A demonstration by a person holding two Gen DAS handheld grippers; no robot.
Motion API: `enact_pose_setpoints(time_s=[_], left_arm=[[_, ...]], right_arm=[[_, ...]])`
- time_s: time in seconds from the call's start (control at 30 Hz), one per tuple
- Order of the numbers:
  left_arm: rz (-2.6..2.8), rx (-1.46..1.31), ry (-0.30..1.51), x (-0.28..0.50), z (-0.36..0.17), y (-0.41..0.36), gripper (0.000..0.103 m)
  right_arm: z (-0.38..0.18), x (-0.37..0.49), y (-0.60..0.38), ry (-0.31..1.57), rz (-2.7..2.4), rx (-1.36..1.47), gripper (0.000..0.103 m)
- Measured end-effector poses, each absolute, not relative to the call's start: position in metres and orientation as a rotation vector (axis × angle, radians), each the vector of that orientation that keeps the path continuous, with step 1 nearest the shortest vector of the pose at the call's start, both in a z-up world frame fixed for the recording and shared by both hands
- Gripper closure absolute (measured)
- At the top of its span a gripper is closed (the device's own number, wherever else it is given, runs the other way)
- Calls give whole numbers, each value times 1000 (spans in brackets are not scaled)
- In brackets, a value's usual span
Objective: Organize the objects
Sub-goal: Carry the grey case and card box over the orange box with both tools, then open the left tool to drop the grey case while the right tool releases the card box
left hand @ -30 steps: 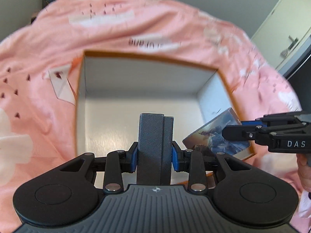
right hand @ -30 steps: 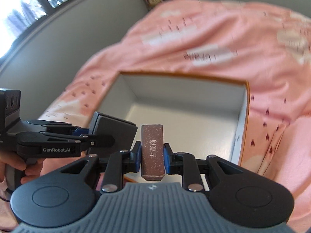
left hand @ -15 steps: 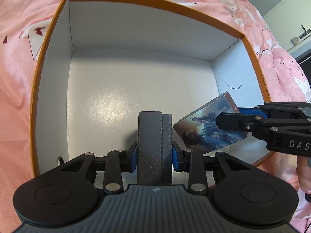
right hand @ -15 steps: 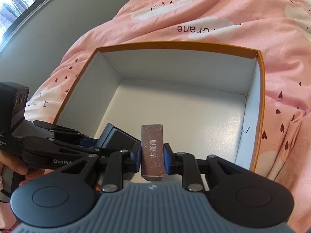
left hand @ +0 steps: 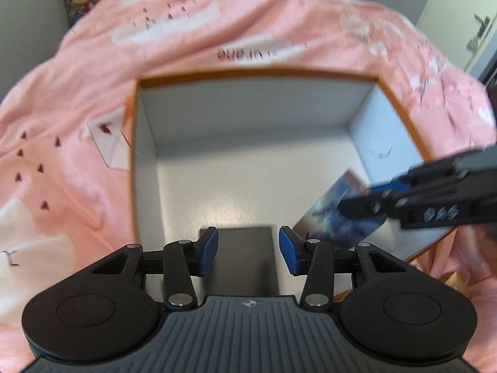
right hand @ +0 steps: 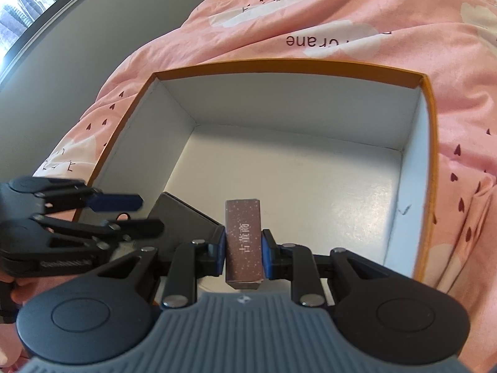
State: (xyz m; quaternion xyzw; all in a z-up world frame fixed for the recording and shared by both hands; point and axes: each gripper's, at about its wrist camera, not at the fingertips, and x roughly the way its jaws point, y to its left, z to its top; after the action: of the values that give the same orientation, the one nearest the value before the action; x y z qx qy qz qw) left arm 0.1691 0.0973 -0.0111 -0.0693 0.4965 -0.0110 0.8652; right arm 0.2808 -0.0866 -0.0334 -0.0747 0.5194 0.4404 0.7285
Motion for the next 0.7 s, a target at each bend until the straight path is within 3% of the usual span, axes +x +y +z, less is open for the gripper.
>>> enact_pose_setpoints(time_s=[0.23,0.4,0.7], left_arm=[[8,-211,979,175,6,115,51],[-8,-201,989,177,-1,115,57],[-93,-62,1014,181,-10,103,59]], right_arm=[[-41,276,-66,1154,978,-168,79],[-44,271,-48,1161,1028,-172,79],[-40,275,-34,1206,1120,-241,79]])
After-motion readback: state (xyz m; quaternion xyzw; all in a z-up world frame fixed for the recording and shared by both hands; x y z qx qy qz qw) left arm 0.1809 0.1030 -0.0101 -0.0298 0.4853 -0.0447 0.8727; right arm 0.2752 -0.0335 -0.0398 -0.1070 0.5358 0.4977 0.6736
